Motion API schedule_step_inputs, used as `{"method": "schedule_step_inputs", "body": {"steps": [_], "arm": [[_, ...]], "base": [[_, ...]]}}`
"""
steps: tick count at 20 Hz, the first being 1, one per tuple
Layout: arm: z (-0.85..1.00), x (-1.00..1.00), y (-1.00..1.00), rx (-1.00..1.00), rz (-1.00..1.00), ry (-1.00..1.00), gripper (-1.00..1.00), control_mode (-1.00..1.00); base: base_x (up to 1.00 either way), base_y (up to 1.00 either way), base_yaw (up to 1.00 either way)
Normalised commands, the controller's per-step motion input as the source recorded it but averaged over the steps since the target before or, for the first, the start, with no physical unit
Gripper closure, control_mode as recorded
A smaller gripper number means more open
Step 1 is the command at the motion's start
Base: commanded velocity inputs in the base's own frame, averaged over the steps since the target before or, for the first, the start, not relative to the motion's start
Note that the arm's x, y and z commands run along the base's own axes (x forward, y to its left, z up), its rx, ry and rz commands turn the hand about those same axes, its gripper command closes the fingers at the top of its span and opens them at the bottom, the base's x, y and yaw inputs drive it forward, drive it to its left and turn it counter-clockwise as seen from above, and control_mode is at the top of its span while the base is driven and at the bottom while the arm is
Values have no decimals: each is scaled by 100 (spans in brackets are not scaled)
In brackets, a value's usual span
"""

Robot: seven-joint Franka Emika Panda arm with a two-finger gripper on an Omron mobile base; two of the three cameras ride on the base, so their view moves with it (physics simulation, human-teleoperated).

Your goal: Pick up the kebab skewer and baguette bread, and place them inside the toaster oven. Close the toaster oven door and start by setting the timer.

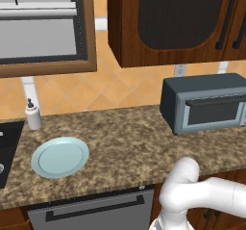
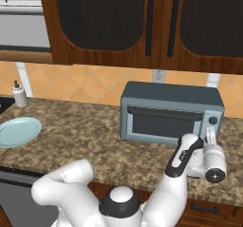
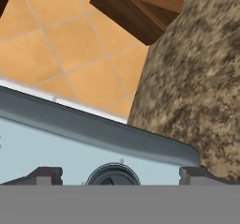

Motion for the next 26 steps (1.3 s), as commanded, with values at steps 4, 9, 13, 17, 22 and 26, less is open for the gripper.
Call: {"method": "schedule_step_inputs", "body": {"steps": [4,9,13,17,22,26], "arm": [[0,12,0,0,-4,0,-100,-100],[0,0,0,0,-3,0,-100,-100],[0,0,-2,0,-1,0,-100,-100],[0,-3,-4,0,0,0,-100,-100],[0,-2,-4,0,0,0,-100,-100],[0,0,0,0,0,0,-100,-100]], "base": [[0,0,0],[0,0,0],[0,0,0],[0,0,0],[0,0,0],[0,0,0]]}}
